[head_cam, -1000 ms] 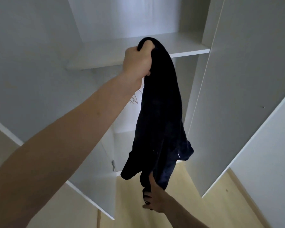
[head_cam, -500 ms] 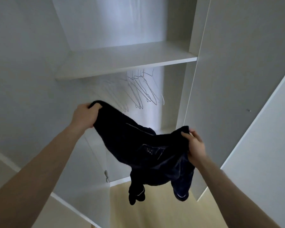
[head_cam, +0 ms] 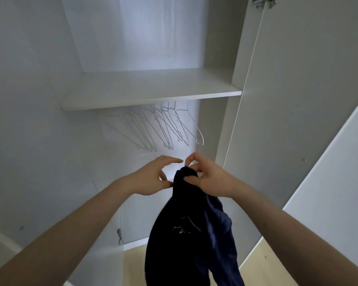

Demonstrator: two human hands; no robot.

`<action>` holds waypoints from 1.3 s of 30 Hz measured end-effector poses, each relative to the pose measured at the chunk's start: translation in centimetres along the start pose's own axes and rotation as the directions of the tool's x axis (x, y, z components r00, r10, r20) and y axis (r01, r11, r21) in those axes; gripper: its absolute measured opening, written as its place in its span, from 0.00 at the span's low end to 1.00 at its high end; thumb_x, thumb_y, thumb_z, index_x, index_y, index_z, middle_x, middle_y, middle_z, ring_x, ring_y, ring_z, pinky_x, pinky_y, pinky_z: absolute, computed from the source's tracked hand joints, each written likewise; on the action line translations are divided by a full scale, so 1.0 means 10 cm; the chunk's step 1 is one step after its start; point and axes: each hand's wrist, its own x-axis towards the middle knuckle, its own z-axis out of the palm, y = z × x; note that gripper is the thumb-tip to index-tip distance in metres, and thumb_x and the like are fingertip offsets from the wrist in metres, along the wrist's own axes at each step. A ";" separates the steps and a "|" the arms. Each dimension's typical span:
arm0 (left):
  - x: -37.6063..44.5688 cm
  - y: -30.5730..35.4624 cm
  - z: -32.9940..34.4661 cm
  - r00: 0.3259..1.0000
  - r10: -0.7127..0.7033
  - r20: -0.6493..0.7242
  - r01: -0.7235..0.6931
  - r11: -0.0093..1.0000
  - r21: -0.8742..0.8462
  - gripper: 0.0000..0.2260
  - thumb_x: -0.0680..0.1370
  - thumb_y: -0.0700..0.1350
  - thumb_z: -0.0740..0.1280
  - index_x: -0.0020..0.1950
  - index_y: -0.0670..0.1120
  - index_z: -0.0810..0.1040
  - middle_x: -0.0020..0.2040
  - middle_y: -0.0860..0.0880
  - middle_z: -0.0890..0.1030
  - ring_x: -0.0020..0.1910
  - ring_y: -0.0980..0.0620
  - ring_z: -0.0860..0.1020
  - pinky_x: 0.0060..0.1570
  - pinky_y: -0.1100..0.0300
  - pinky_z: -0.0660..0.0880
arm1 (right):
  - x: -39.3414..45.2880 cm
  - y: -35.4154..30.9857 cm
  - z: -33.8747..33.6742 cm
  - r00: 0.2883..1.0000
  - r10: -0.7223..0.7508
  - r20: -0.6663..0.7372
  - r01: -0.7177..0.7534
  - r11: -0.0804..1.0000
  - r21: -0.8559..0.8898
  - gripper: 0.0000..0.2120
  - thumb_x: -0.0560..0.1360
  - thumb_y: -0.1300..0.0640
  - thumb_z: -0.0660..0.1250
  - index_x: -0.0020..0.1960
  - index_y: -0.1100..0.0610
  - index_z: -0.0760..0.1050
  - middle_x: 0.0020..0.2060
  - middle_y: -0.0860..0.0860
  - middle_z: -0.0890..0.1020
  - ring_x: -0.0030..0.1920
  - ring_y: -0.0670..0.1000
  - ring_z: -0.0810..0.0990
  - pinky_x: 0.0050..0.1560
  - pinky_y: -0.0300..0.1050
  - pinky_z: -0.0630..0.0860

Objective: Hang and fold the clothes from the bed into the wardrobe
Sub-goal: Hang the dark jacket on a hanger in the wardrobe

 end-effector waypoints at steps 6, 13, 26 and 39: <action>0.33 0.01 -0.01 0.976 -0.085 0.201 0.104 0.991 -0.085 0.08 0.82 0.47 0.68 0.61 0.53 0.77 0.62 0.56 0.78 0.41 0.50 0.85 0.38 0.56 0.79 | 0.16 0.16 -0.13 0.999 0.017 -0.028 -0.016 1.000 0.012 0.12 0.80 0.54 0.71 0.45 0.45 0.69 0.32 0.48 0.78 0.36 0.49 0.73 0.41 0.48 0.73; 0.71 -0.16 -0.02 0.944 -0.084 0.319 0.133 0.982 -0.135 0.26 0.74 0.35 0.65 0.63 0.62 0.70 0.66 0.61 0.75 0.39 0.51 0.84 0.41 0.57 0.79 | 0.56 0.40 -0.39 0.975 -0.001 0.221 -0.007 0.999 0.034 0.14 0.78 0.53 0.71 0.40 0.47 0.68 0.33 0.48 0.75 0.37 0.48 0.72 0.45 0.48 0.73; 1.23 -0.67 -0.24 0.966 -0.244 -0.085 0.258 0.904 0.341 0.14 0.69 0.38 0.65 0.36 0.58 0.70 0.42 0.62 0.74 0.43 0.65 0.74 0.43 0.71 0.67 | 2.45 1.89 -1.18 0.867 0.453 -0.207 -0.363 0.859 0.361 0.11 0.77 0.63 0.73 0.57 0.62 0.76 0.46 0.58 0.85 0.35 0.47 0.81 0.32 0.39 0.74; 1.43 -0.63 -0.27 0.778 -0.437 -0.452 0.625 0.612 0.484 0.07 0.76 0.56 0.70 0.45 0.54 0.77 0.51 0.58 0.68 0.34 0.55 0.74 0.36 0.59 0.71 | 3.64 2.60 -1.23 0.856 0.501 -0.124 -0.512 0.855 -0.081 0.21 0.83 0.51 0.67 0.72 0.60 0.72 0.64 0.55 0.83 0.70 0.54 0.76 0.67 0.41 0.68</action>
